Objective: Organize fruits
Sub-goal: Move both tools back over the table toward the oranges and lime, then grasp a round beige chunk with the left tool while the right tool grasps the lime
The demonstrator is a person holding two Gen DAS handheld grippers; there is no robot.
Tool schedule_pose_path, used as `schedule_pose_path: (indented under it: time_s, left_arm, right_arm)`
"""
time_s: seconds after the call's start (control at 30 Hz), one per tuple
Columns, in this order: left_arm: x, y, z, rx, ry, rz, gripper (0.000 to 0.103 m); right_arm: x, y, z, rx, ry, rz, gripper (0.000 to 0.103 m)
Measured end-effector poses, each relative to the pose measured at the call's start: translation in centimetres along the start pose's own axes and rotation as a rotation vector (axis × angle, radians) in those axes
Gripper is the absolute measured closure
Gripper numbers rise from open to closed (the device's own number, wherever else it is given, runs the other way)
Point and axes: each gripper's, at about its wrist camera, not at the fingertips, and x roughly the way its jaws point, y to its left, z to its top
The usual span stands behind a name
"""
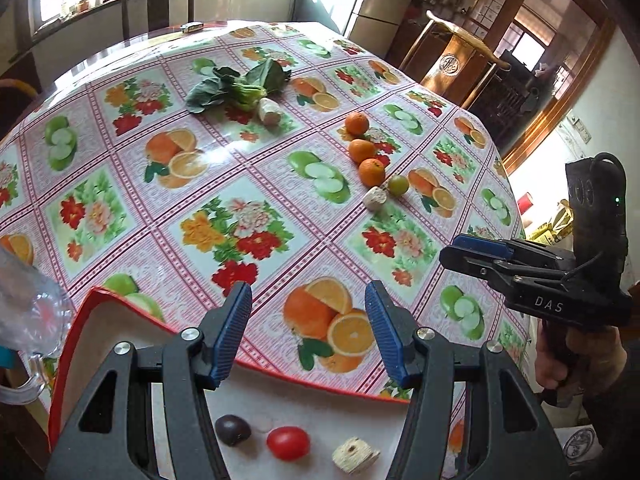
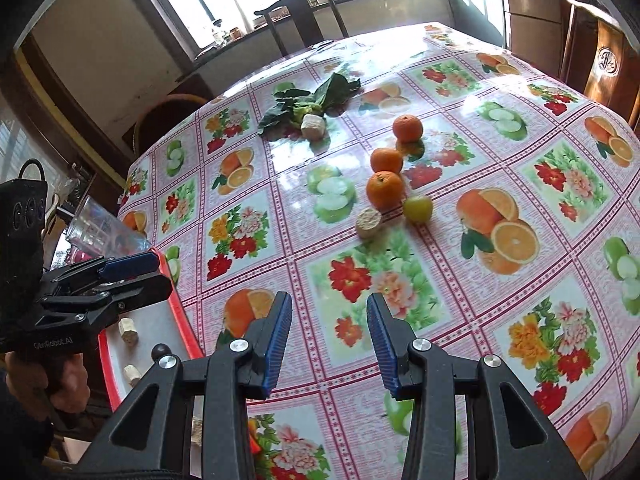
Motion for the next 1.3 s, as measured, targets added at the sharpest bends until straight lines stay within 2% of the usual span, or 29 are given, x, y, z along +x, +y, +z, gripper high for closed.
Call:
schedule_pose_path:
  time_s: [0.27,0.47,0.73,0.87,1.0,1.1,1.17,1.3]
  left_arm:
    - [4.2,-4.2,3.3,0.011,0.013,-0.028,0.045]
    - [8.0,-6.2,4.7,0.019,0.043,-0.017,0.045]
    - [12.1,-6.1,5.4,-0.008,0.082,0.022,0.045]
    - [13.3,-6.0,6.0,-0.016,0.082,0.026,0.046]
    - [14.3,-6.3,6.3,-0.010,0.078,0.034,0.046]
    - [14.7,-6.7,6.7,0.006,0.065,0.037,0.060]
    - [14.9,-6.8,6.9,0.009,0.061,0.028,0.079]
    - [14.9,-7.0,6.8,0.018,0.060,0.022,0.079]
  right_arm:
    - [1.7,-3.9,3.8,-0.059,0.003,-0.033,0.062]
    - [4.3,-5.8,5.9,-0.113,0.036,-0.017,0.064]
    - [7.8,-6.7,7.1,-0.163,0.086,0.015,0.065]
    - [8.6,-7.4,7.2,-0.160,0.105,0.050,0.077]
    - [7.9,-8.0,7.0,-0.146,0.087,0.050,0.077]
    - [7.1,-8.5,6.9,-0.124,0.072,0.052,0.077]
    - [6.5,-9.0,6.7,-0.101,0.066,0.062,0.077]
    - [5.6,-9.5,6.1,-0.074,0.056,0.070,0.077]
